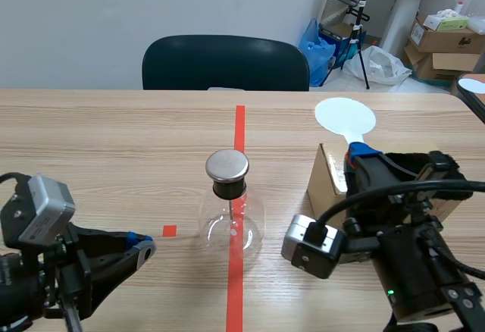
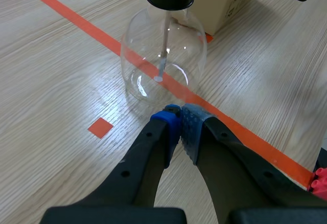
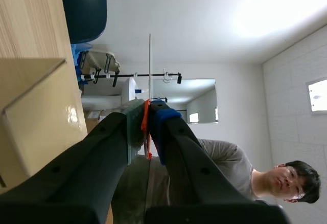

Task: Do the electroscope experiment

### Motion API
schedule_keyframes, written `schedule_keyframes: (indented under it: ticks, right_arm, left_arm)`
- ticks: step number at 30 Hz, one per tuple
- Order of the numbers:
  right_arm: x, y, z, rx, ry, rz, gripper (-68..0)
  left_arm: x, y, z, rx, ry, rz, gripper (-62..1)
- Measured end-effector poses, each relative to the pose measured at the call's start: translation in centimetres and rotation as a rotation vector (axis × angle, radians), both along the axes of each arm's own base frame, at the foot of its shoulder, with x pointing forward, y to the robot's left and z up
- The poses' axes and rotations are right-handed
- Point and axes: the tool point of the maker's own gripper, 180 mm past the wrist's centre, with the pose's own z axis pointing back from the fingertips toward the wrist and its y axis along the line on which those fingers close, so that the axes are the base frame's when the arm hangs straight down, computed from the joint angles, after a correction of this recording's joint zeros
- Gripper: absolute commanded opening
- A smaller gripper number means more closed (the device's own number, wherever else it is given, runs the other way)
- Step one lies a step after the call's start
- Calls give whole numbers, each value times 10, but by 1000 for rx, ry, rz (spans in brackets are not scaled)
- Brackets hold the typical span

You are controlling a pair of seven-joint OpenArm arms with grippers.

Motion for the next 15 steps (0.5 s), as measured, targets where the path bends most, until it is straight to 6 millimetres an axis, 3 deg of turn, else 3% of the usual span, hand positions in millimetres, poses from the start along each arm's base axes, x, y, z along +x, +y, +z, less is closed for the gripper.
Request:
schedule_keyframes:
  ticks: [15]
  right_arm:
    - [-6,25,-12,-30,54,52,-665]
  left_arm:
    - [32,-18,-39,-11,24,-14,-577]
